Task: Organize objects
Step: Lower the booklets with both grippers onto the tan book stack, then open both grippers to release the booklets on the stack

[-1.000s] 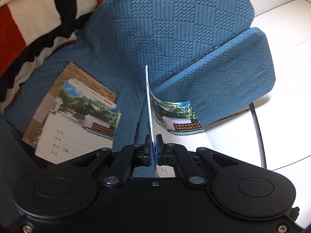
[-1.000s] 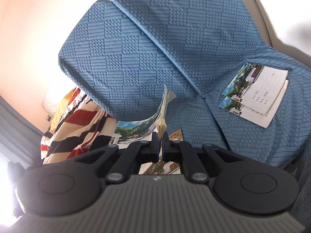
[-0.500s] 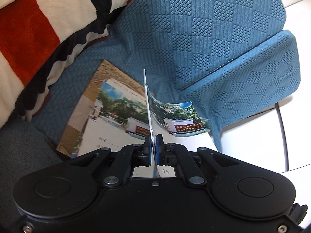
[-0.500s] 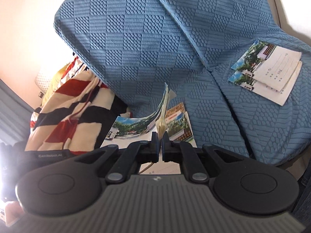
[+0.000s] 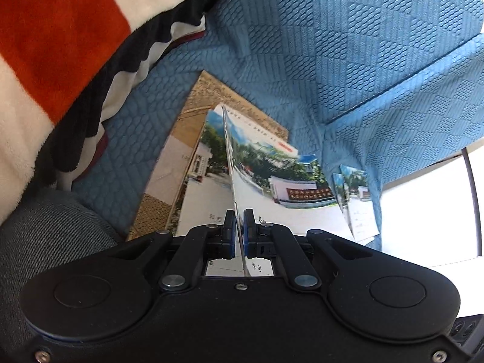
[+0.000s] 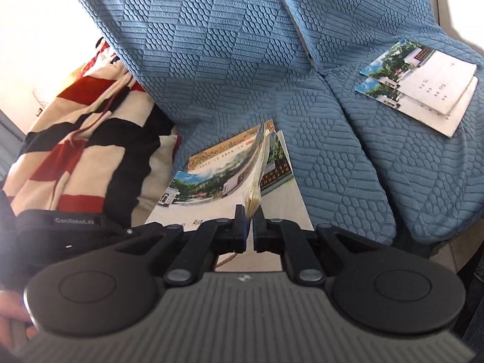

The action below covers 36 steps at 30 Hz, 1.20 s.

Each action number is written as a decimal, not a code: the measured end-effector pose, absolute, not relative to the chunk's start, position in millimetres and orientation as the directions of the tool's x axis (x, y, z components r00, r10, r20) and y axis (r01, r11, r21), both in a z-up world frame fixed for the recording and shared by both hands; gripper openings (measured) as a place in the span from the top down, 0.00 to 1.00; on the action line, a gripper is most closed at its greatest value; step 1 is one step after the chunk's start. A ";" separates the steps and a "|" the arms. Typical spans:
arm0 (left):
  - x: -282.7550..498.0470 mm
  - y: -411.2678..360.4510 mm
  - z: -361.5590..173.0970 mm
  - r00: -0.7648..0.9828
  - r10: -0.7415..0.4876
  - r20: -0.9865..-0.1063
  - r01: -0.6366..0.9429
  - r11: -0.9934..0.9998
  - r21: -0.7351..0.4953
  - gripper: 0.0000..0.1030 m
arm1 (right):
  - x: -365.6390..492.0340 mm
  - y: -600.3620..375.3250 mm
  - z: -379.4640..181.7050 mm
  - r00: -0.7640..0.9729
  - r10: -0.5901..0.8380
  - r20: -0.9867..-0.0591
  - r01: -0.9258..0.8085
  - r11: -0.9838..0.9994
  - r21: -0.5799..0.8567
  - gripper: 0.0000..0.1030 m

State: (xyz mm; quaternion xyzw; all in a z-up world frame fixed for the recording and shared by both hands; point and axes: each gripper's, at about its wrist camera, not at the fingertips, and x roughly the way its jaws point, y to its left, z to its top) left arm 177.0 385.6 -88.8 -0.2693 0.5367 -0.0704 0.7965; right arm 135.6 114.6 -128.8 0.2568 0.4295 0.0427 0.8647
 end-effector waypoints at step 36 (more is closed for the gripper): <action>155.7 374.6 -65.8 0.400 -0.262 -0.878 -0.128 0.933 -0.336 0.73 | 125.7 109.3 -139.8 0.578 0.249 -0.777 0.186 0.887 0.422 0.56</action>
